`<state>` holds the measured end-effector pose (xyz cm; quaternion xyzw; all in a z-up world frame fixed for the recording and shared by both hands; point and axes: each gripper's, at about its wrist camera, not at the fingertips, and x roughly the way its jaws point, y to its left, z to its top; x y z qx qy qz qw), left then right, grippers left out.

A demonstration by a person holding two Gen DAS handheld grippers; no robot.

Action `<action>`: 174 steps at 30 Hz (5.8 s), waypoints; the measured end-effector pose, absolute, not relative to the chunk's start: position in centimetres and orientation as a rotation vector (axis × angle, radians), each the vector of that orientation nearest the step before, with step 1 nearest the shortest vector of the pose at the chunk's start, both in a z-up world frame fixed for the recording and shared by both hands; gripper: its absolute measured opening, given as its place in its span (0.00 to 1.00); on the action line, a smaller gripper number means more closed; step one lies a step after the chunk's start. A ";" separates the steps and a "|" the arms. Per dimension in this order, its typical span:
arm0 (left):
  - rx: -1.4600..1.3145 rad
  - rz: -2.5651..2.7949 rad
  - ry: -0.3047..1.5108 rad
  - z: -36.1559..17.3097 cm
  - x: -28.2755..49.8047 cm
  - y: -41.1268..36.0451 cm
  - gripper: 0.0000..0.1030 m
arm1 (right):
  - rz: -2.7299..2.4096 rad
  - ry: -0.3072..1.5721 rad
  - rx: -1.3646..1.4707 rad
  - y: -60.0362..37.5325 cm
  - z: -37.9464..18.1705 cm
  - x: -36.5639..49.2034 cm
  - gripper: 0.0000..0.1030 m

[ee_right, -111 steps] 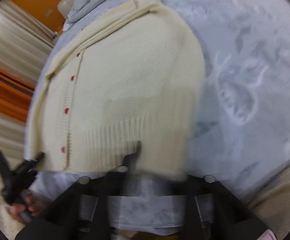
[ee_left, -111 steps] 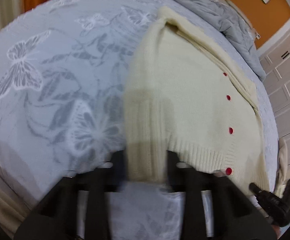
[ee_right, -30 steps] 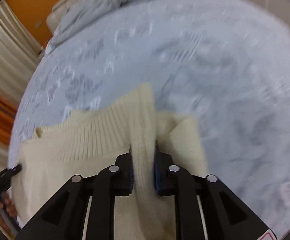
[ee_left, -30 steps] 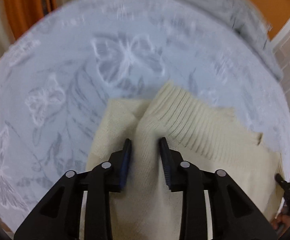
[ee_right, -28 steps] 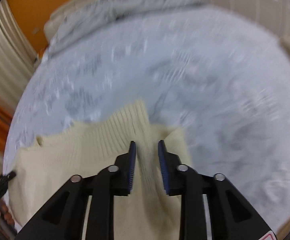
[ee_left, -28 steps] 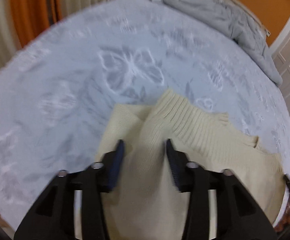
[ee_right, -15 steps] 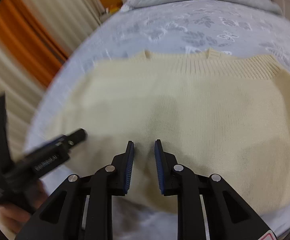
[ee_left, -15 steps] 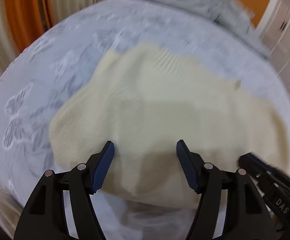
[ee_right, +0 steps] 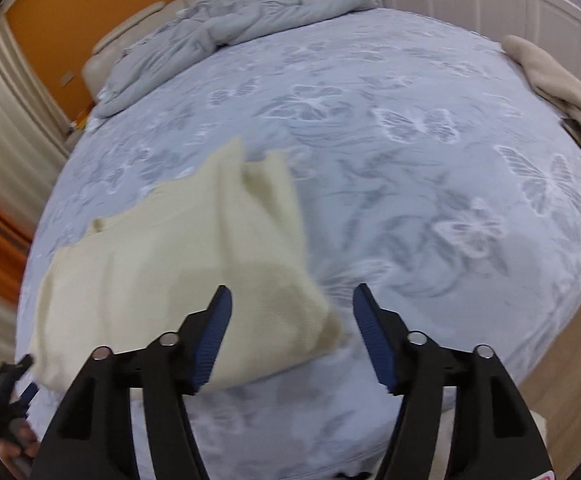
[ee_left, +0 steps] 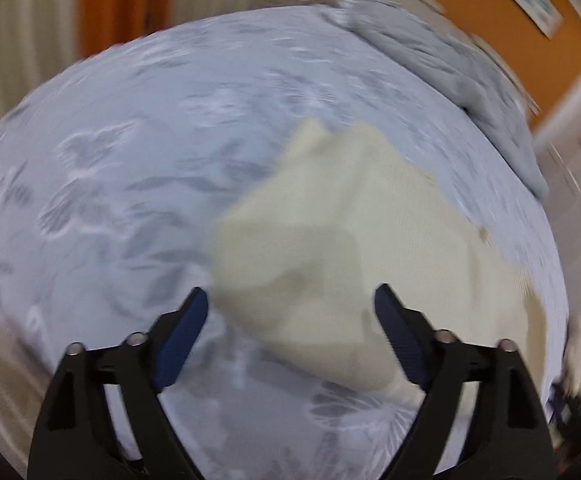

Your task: Fold small clothes

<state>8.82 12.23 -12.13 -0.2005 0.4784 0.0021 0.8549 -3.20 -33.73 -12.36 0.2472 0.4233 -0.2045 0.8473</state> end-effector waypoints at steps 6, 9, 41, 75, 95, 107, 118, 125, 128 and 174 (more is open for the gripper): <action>-0.588 -0.028 1.197 -15.5 10.6 14.8 0.26 | -0.324 0.976 0.584 -32.7 -15.4 -2.8 0.13; -0.619 -0.047 1.163 -13.3 10.2 14.9 0.16 | -0.293 0.865 0.648 -32.6 -12.1 -4.2 0.12; -0.016 0.020 1.130 -13.5 20.7 7.0 0.17 | -0.406 1.070 0.459 -36.0 -15.4 6.5 0.09; 0.125 -0.024 1.104 -12.6 14.4 0.0 0.47 | -0.353 0.983 0.444 -31.7 -14.9 -1.1 0.17; -0.278 0.138 1.090 -11.4 10.2 10.5 0.82 | -0.478 0.858 0.689 -34.8 -14.5 -6.1 0.66; -0.428 0.002 1.203 -12.1 11.4 12.1 0.13 | -0.253 0.989 0.863 -35.6 -14.5 -3.6 0.11; -0.327 0.004 1.380 -14.3 4.8 13.5 0.14 | -0.295 1.204 0.644 -34.1 -15.7 -8.2 0.15; -0.200 0.009 1.085 -7.5 6.9 11.4 0.63 | -0.366 1.023 0.529 -34.6 -9.9 -6.4 0.43; -0.187 -0.024 1.062 -6.9 10.1 9.1 0.74 | -0.312 1.028 0.510 -33.9 -10.1 -2.1 0.52; 0.095 -0.055 1.192 -13.2 16.0 0.3 0.19 | 0.042 1.191 0.189 -15.6 -16.1 8.5 0.06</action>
